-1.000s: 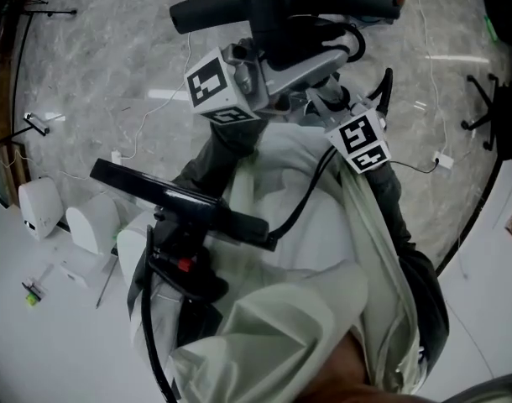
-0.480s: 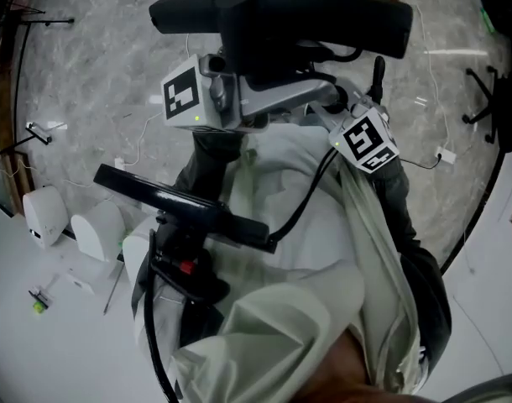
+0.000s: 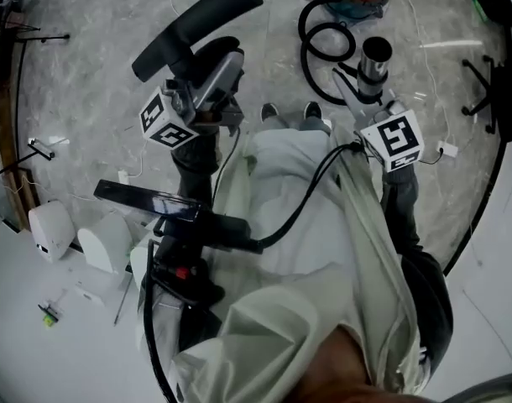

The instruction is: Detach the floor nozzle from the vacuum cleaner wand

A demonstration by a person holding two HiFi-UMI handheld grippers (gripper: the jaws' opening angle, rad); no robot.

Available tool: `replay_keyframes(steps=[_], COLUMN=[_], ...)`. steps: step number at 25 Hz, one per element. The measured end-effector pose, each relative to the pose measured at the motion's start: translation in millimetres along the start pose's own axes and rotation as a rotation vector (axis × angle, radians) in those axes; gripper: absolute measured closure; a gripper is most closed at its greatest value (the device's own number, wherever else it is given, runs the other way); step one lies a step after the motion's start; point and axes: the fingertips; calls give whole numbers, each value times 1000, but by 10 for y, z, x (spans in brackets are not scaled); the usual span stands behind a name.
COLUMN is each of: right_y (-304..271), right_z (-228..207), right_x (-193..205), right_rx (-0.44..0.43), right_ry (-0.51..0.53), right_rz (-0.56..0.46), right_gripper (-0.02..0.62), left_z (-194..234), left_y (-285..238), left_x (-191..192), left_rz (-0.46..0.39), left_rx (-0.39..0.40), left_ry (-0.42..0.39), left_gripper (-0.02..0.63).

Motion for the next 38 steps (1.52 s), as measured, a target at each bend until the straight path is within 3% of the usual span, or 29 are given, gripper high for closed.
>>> replay_keyframes(steps=[3, 6, 14, 23, 38], right_y=[-1, -36, -307, -353, -389], right_z=[-42, 21, 432, 468, 617], right_x=[19, 144, 370, 346, 530], right_rx=[4, -5, -112, -108, -143], right_ry=[11, -13, 64, 71, 117], right_rz=[10, 35, 130, 136, 196], right_gripper=[546, 545, 535, 535, 534], left_z=[3, 7, -137, -198, -209], left_y=[46, 85, 47, -29, -94], left_x=[201, 266, 362, 358, 242], left_rz=[-75, -110, -21, -79, -137], left_rx=[-49, -75, -21, 5, 26], left_ry=[121, 178, 150, 210, 233], left_gripper=[518, 517, 517, 517, 515])
Point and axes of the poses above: the fingertips, and each gripper's own axes: y backward along the fingers, z to its left, x out of its underside, and after that the axes turned 11 degrees about -y, right-handed
